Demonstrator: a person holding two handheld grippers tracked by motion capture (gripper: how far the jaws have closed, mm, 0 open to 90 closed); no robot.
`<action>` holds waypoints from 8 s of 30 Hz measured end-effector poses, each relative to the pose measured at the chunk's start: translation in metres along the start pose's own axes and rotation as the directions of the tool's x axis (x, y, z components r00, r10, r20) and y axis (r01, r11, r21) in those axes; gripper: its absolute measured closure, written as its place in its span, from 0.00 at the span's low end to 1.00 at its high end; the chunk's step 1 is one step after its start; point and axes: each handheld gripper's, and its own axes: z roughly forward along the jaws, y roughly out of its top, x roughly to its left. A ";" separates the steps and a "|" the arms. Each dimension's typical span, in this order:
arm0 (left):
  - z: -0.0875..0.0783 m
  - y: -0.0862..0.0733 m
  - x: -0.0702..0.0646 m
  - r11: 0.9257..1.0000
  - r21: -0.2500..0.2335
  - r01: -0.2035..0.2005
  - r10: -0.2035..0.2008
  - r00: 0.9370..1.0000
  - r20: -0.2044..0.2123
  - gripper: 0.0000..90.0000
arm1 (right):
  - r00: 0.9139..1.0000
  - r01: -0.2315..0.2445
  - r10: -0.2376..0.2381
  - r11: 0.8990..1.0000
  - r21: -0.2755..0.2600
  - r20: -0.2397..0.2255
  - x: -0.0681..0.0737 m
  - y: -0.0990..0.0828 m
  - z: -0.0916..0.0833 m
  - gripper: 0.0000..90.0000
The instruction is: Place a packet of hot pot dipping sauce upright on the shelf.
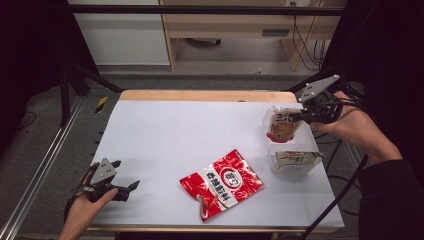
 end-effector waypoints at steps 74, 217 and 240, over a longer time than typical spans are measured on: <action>0.002 -0.001 0.000 0.999 0.034 -0.012 0.012 1.000 -0.006 0.06 | 0.985 -0.147 0.148 0.989 0.011 -0.091 0.021 -0.054 0.032 0.51; 0.009 0.009 -0.018 0.996 0.074 -0.048 0.042 0.996 0.074 0.09 | 0.931 -0.364 0.362 0.926 -0.106 -0.030 0.199 -0.038 0.138 1.00; 0.065 0.079 -0.014 0.988 0.096 -0.122 0.098 0.969 0.225 0.12 | 0.996 -0.087 0.085 0.991 -0.102 -0.021 0.165 0.073 0.151 1.00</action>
